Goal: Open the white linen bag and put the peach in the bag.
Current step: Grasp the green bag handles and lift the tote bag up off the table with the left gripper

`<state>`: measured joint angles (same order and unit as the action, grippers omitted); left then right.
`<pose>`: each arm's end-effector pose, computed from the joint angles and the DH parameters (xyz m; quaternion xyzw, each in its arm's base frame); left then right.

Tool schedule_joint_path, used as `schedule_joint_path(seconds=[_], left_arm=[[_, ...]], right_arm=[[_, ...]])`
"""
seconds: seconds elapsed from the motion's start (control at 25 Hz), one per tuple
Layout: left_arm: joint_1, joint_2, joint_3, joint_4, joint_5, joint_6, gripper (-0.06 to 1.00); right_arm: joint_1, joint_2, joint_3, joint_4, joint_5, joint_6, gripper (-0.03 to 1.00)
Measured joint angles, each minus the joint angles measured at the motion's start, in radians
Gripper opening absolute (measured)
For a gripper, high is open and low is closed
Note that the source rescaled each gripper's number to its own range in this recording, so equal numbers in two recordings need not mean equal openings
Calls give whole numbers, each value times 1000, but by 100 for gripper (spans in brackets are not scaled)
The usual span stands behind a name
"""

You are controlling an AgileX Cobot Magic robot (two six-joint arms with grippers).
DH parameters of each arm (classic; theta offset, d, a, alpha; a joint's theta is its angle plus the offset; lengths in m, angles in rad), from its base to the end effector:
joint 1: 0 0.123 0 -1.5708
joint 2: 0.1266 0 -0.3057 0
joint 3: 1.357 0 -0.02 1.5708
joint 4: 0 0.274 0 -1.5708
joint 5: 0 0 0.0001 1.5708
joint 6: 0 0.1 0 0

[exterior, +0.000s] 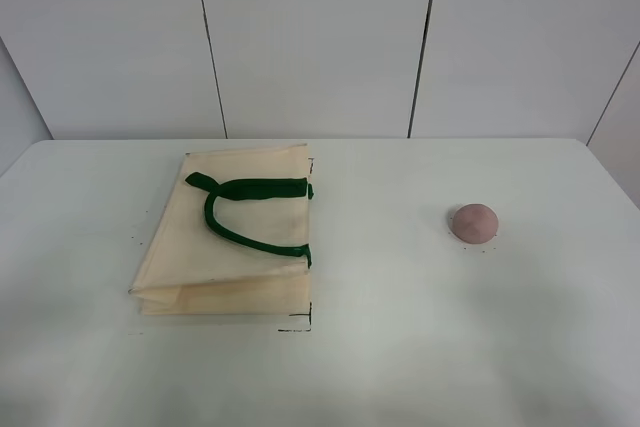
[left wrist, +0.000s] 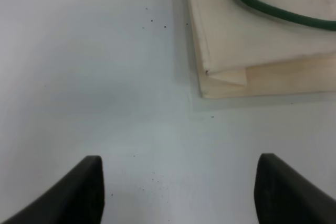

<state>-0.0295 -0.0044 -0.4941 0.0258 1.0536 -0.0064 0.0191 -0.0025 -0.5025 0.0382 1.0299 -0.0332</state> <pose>0.0031 0.0022 0.2832 0.0094 0.8516 0.0035 0.5240 0.0033 0.0033 0.2880 -0.0225 0.8433 0.0153 0.5367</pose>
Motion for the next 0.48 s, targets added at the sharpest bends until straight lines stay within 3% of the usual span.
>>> schedule_joint_path(seconds=[0.48], left_arm=[[0,13,-20,1,0,0,87]], right_arm=[[0,0,0,0,0,0,100]])
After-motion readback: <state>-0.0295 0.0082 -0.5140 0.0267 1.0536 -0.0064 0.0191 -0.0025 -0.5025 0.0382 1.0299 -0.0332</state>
